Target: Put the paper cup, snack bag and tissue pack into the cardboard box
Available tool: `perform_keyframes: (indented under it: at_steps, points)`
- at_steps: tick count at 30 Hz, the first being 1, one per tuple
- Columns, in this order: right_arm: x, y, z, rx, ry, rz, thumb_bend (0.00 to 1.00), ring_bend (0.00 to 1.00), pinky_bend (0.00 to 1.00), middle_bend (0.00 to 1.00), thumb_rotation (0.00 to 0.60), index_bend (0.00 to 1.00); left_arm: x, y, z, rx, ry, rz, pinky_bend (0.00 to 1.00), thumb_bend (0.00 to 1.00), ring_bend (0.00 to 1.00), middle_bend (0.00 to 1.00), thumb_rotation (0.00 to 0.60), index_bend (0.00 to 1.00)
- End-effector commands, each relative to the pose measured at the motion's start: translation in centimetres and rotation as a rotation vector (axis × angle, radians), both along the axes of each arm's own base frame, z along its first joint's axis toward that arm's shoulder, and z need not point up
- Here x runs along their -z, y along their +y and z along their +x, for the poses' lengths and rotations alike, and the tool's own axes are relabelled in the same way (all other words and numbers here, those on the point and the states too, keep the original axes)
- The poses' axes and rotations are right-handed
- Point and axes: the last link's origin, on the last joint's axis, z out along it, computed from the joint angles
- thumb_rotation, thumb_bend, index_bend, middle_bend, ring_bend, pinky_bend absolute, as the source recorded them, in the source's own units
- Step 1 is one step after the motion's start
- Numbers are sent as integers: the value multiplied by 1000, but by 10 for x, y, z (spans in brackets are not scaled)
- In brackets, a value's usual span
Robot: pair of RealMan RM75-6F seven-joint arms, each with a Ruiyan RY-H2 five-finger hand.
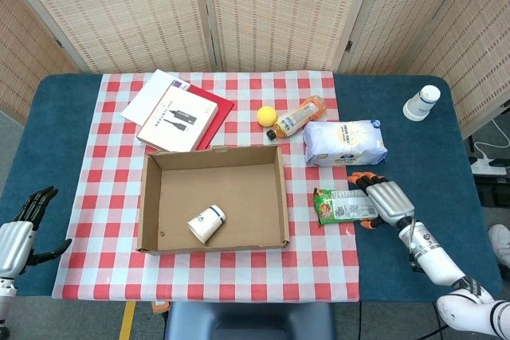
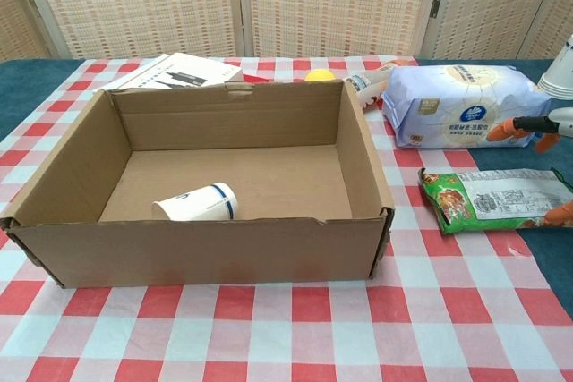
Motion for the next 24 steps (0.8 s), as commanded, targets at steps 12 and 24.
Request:
perform_keyframes:
  at_steps: [12, 24]
  points:
    - [11, -2, -5, 12, -4, 18, 0, 115, 290, 168, 600, 238, 0, 0, -1, -3, 0, -2, 228, 230, 0, 15, 600, 56]
    - [18, -6, -8, 29, -1, 28, 0, 114, 290, 169, 600, 253, 1, 1, -1, -4, 0, -2, 228, 229, 0, 14, 600, 55]
